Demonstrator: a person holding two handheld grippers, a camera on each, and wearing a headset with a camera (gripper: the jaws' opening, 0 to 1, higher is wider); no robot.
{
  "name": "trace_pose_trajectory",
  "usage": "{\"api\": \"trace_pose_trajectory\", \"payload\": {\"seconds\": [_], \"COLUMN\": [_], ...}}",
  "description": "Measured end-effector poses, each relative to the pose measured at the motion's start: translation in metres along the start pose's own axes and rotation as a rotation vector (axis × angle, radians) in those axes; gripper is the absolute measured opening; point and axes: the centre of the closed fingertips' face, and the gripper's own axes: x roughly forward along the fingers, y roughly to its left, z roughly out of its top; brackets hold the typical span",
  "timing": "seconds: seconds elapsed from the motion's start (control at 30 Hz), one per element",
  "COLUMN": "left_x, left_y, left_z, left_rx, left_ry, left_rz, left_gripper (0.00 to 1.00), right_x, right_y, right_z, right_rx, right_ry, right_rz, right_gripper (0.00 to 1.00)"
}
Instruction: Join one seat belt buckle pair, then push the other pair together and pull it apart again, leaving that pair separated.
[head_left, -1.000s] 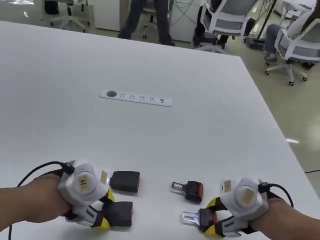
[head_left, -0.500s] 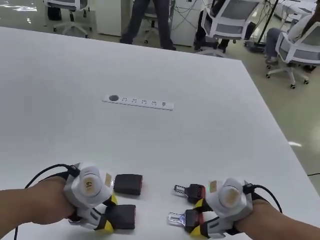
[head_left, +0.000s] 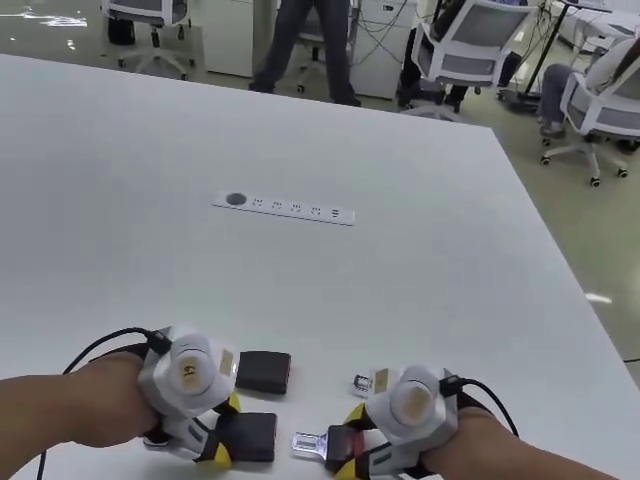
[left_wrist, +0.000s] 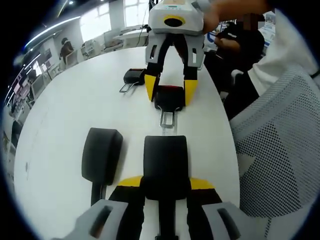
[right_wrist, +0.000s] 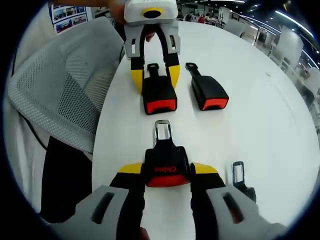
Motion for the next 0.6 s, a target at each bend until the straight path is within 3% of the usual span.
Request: {"api": "trace_pose_trajectory", "payload": {"seconds": [0.33, 0.57, 0.6], "left_x": [0.002, 0.002, 0.002], "left_y": [0.000, -0.002, -0.002], "left_z": [-0.001, 0.001, 0.001], "left_rx": [0.004, 0.018, 0.021], "left_ry": [0.008, 0.016, 0.018], "left_rz": [-0.002, -0.011, -0.011], "left_gripper": [0.32, 0.32, 0.32], "right_x": [0.008, 0.012, 0.012], "right_y": [0.000, 0.006, 0.005], "right_z": [0.017, 0.028, 0.025], "right_rx": [-0.006, -0.047, -0.055], "right_ry": [-0.012, -0.001, 0.020], "right_rz": [-0.004, 0.001, 0.000], "right_gripper": [0.33, 0.33, 0.33]}}
